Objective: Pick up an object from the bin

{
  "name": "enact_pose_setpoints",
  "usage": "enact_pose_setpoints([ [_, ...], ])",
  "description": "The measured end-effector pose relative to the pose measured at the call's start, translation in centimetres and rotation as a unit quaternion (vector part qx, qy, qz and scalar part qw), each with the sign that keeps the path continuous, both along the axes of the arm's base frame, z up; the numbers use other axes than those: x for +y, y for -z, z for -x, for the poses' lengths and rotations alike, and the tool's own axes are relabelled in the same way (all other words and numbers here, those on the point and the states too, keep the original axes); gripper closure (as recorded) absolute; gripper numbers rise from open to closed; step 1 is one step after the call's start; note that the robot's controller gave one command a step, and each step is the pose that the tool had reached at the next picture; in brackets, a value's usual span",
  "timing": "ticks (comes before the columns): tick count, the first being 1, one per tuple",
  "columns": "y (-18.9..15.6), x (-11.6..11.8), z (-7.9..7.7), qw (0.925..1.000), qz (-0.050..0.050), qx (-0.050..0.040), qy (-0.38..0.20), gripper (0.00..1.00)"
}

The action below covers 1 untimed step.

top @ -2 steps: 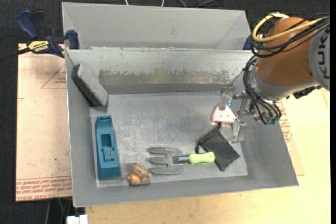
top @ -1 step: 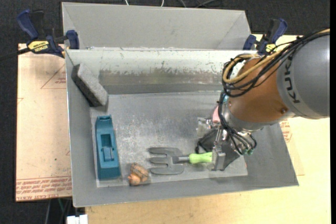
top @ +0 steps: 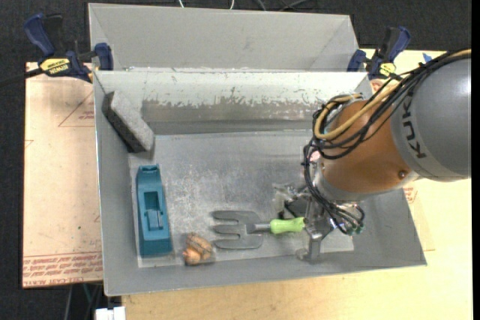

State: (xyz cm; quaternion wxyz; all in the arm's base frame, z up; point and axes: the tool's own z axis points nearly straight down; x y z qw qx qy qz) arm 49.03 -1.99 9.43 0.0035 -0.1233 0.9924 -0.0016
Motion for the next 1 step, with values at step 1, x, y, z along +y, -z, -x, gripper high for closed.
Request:
enact_pose_setpoints([
  [1, -0.52, 4.05, 0.99, 0.9986, -0.002, 0.0034, 0.052, 0.00],
])
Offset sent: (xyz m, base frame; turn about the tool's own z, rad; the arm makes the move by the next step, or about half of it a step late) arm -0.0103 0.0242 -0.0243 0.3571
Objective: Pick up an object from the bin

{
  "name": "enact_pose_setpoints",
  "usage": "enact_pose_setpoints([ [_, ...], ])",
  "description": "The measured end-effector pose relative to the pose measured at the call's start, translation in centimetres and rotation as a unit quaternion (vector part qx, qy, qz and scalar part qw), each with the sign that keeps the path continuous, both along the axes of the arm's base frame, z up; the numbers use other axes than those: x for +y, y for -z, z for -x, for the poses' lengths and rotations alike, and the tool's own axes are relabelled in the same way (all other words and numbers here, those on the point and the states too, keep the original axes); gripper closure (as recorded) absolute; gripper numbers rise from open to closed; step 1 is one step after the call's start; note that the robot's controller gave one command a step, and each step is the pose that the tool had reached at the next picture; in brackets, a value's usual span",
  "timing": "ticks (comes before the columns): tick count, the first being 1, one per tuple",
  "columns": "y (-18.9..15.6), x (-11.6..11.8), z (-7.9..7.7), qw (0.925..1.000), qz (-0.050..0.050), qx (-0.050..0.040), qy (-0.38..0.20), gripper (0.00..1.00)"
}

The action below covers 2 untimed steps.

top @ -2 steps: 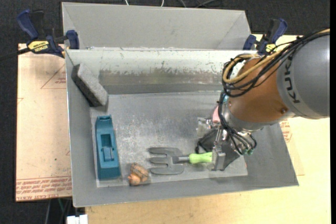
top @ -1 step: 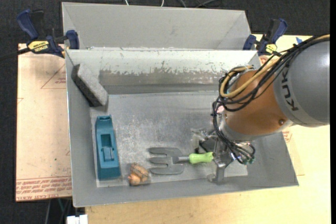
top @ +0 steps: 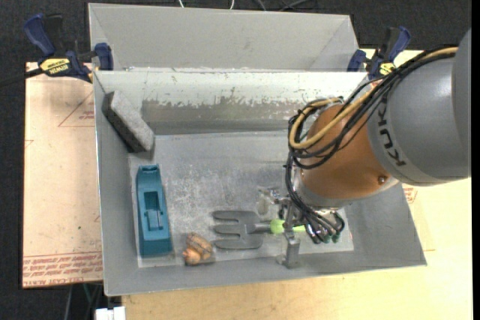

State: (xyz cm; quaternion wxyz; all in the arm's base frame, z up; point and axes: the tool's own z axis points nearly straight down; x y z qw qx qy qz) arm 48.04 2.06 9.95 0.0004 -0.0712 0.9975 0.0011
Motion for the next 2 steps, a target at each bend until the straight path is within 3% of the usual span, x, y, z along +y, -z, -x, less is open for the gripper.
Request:
enact_pose_setpoints([
  [1, 2.3, -1.2, -0.3, 0.9930, 0.000, -0.0087, 0.118, 0.00],
  [2, 2.8, 3.4, 0.0, 0.9962, -0.002, -0.0046, 0.087, 1.00],
])
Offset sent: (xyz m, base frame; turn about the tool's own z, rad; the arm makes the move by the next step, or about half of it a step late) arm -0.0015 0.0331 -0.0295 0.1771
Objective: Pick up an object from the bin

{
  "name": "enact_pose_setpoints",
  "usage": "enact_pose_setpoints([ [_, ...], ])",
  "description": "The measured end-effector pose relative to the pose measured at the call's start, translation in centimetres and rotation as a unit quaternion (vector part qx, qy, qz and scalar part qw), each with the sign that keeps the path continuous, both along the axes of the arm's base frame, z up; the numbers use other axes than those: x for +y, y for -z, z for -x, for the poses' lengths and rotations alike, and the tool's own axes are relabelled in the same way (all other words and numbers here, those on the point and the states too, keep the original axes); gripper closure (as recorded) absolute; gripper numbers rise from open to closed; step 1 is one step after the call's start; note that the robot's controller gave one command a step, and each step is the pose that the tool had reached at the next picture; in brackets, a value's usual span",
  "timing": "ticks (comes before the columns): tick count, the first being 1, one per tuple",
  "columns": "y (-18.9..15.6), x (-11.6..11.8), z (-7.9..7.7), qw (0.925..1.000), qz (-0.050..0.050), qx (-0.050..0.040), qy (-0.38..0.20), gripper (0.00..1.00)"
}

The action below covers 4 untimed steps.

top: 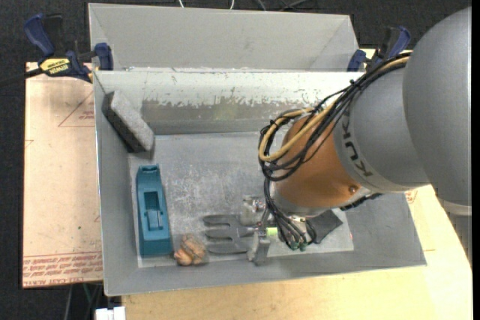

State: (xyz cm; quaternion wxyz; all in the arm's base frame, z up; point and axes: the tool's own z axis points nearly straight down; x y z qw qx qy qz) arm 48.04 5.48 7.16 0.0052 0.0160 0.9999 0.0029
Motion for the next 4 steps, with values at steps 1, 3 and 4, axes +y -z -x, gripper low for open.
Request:
enact_pose_setpoints([
  [1, -0.2, 0.0, 0.0, 1.0000, 0.000, 0.0005, 0.000, 1.00],
  [3, -8.3, 0.0, 0.2, 1.0000, 0.000, 0.0035, -0.001, 1.00],
  [4, -11.9, 0.1, 0.1, 1.0000, -0.001, 0.0025, -0.001, 1.00],
])
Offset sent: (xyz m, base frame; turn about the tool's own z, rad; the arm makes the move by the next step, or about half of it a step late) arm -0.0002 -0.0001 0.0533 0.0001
